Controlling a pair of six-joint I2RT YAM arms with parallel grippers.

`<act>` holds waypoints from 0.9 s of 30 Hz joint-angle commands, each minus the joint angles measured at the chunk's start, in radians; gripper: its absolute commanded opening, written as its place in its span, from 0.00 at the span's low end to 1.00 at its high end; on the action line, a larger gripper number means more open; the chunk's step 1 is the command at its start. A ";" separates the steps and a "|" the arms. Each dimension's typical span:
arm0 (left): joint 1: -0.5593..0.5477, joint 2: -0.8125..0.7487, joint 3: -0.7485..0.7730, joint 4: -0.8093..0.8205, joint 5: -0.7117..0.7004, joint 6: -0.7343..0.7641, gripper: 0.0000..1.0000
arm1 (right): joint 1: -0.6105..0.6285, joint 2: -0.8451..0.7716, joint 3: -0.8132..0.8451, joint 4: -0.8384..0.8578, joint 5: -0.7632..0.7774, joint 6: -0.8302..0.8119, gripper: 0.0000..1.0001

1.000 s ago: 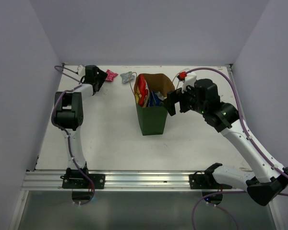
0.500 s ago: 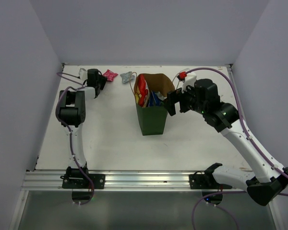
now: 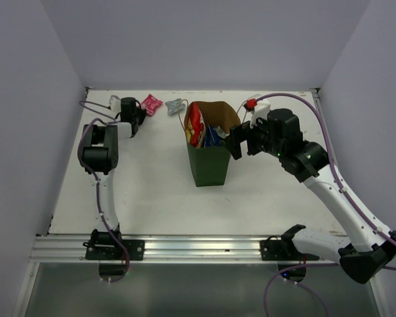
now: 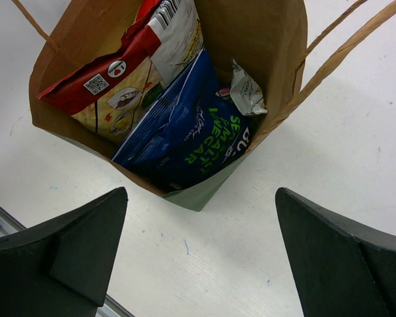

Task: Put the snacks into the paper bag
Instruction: Pick up the snack from the center of the board.

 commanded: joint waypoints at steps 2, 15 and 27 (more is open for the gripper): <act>0.000 -0.044 -0.043 0.087 -0.034 0.076 0.00 | 0.000 -0.025 0.002 0.012 0.018 0.010 0.99; 0.003 -0.238 -0.169 0.125 -0.036 0.326 0.00 | 0.000 -0.042 -0.021 0.033 0.027 0.010 0.99; 0.002 -0.515 -0.244 0.032 -0.016 0.646 0.00 | 0.000 -0.054 -0.039 0.046 0.007 0.007 0.99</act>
